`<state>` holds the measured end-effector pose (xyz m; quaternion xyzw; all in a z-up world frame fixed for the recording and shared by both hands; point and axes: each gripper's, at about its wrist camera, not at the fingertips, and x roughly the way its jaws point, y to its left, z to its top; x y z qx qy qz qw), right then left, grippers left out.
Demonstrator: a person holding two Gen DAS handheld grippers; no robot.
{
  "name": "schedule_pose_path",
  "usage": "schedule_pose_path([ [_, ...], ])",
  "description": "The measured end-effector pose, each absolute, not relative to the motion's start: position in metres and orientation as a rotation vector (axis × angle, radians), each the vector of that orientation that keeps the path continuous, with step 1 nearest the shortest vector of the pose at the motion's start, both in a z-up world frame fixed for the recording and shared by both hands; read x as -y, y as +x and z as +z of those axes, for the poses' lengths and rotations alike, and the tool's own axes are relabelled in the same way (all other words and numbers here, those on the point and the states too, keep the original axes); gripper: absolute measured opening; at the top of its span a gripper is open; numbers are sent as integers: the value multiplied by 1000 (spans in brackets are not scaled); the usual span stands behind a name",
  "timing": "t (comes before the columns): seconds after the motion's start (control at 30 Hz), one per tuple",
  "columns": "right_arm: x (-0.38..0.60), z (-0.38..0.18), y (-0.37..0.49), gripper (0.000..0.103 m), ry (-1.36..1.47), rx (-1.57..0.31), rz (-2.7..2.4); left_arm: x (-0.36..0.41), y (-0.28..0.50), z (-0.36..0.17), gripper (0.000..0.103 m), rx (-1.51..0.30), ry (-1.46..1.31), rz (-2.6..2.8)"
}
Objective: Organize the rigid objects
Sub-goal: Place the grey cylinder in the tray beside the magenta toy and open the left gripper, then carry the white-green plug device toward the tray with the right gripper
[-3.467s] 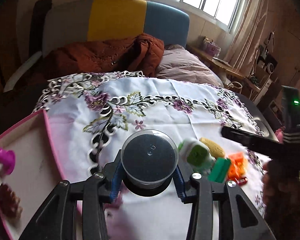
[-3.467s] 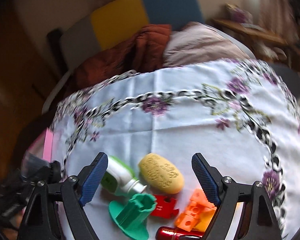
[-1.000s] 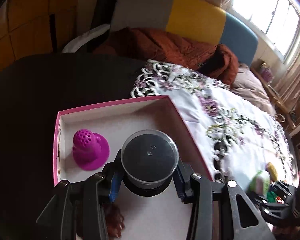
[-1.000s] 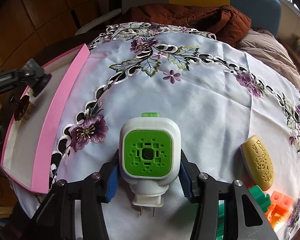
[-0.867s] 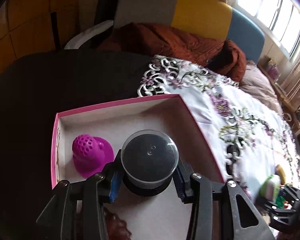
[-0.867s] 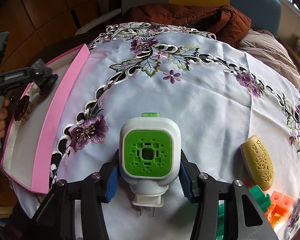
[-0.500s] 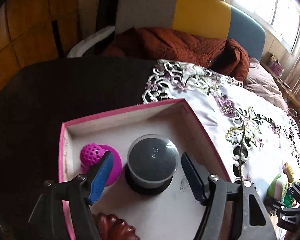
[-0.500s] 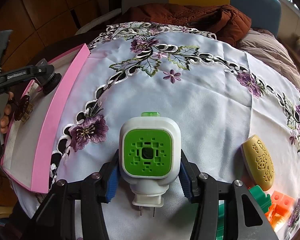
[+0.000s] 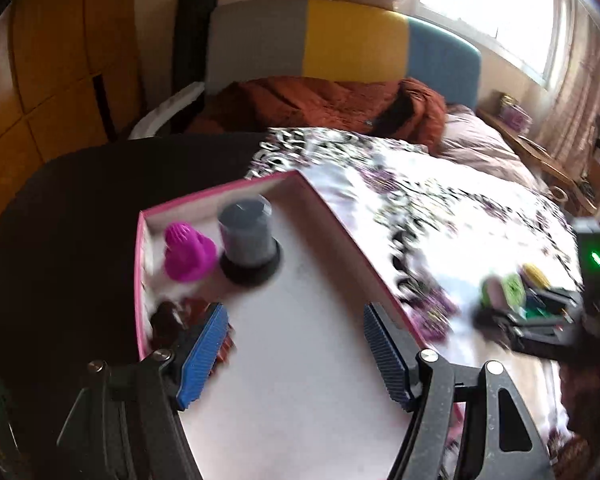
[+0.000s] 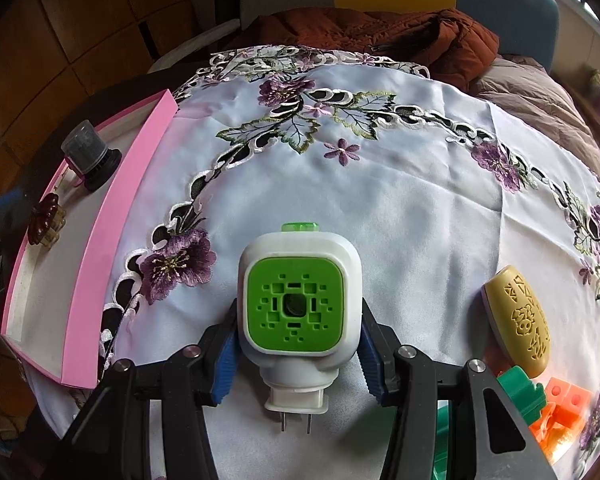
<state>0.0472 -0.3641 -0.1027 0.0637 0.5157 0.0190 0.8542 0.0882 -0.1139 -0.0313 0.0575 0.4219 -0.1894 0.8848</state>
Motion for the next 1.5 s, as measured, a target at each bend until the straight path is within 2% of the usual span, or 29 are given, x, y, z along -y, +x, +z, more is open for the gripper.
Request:
schedule_pose_path([
  [0.33,365,-104,46,53,168,-1075,21,118,41,-31,71,-884,115,-438],
  [0.8,356,-105,40,57,180,-1020,-53,99,28,-38,71,-910,72,-427],
  [1.07,348,-104,35,52,140,-1006,-99,81,21,-46,71,-929,36,-413],
  [1.4,342,-93,40,50,153,-1037,-147,48,23,-51,70,-964,-72,-374],
  [1.5,334,-76,39,45,164,-994,-126,42,22,-51,70,-967,-85,-363],
])
